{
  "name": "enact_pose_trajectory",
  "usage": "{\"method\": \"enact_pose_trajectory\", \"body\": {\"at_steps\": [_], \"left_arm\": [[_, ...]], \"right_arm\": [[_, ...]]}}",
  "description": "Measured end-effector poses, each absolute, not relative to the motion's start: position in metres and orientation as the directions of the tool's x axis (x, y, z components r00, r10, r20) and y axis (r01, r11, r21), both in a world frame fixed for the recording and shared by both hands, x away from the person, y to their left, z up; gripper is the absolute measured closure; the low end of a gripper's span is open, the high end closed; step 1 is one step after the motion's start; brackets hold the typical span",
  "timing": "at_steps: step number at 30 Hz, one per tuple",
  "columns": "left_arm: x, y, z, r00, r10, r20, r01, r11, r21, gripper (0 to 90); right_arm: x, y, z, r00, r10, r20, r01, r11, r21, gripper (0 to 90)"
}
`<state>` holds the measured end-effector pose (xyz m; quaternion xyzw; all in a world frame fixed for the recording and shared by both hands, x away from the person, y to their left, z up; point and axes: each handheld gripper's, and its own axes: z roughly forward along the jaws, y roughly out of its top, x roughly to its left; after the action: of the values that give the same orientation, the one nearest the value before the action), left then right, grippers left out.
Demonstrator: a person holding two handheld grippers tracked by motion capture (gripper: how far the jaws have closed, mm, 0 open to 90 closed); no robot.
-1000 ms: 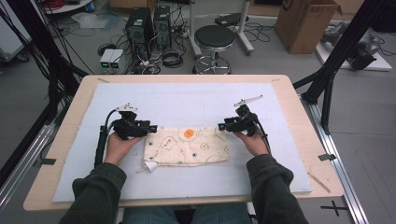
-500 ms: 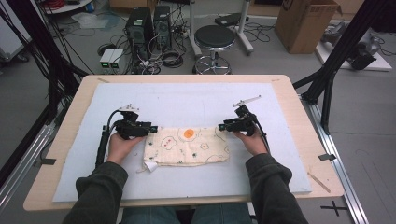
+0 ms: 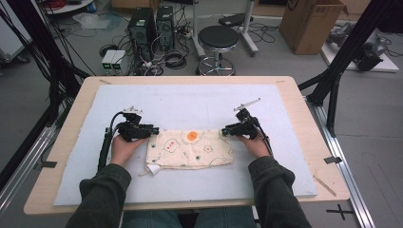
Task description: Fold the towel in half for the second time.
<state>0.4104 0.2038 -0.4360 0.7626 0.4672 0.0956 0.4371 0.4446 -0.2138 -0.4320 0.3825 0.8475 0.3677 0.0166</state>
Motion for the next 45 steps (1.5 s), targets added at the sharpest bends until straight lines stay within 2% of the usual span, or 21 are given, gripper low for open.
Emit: {"method": "enact_pose_trajectory", "body": {"at_steps": [3, 6, 11, 16, 19, 36, 39, 45], "left_arm": [[0.412, 0.204, -0.438, 0.54, 0.8, -0.262, 0.645, -0.193, 0.74, 56.8], [0.412, 0.203, -0.441, 0.545, 0.802, -0.246, 0.648, -0.217, 0.73, 57.3], [0.412, 0.2, -0.442, 0.571, 0.785, -0.241, 0.639, -0.241, 0.73, 66.1], [0.412, 0.2, -0.442, 0.582, 0.78, -0.23, 0.635, -0.26, 0.727, 81.0], [0.411, 0.2, -0.441, 0.584, 0.781, -0.223, 0.629, -0.261, 0.732, 84.1], [0.409, 0.212, -0.421, 0.556, 0.79, -0.257, 0.556, -0.124, 0.822, 85.5], [0.41, 0.215, -0.422, 0.545, 0.79, -0.28, 0.567, -0.101, 0.817, 85.5], [0.407, 0.212, -0.422, 0.565, 0.786, -0.251, 0.566, -0.148, 0.811, 85.5]], "right_arm": [[0.445, -0.215, -0.432, -0.707, 0.659, 0.255, 0.638, 0.44, 0.632, 65.8], [0.445, -0.214, -0.433, -0.707, 0.66, 0.254, 0.638, 0.441, 0.632, 66.0], [0.445, -0.212, -0.434, -0.711, 0.657, 0.25, 0.636, 0.45, 0.627, 69.5], [0.446, -0.212, -0.434, -0.716, 0.651, 0.253, 0.635, 0.456, 0.623, 77.5], [0.446, -0.213, -0.434, -0.719, 0.643, 0.264, 0.637, 0.457, 0.621, 81.9], [0.448, -0.224, -0.414, -0.704, 0.647, 0.293, 0.619, 0.357, 0.7, 83.2], [0.45, -0.224, -0.408, -0.704, 0.646, 0.296, 0.608, 0.332, 0.721, 83.2], [0.453, -0.221, -0.417, -0.684, 0.661, 0.31, 0.642, 0.342, 0.686, 83.2]]}}
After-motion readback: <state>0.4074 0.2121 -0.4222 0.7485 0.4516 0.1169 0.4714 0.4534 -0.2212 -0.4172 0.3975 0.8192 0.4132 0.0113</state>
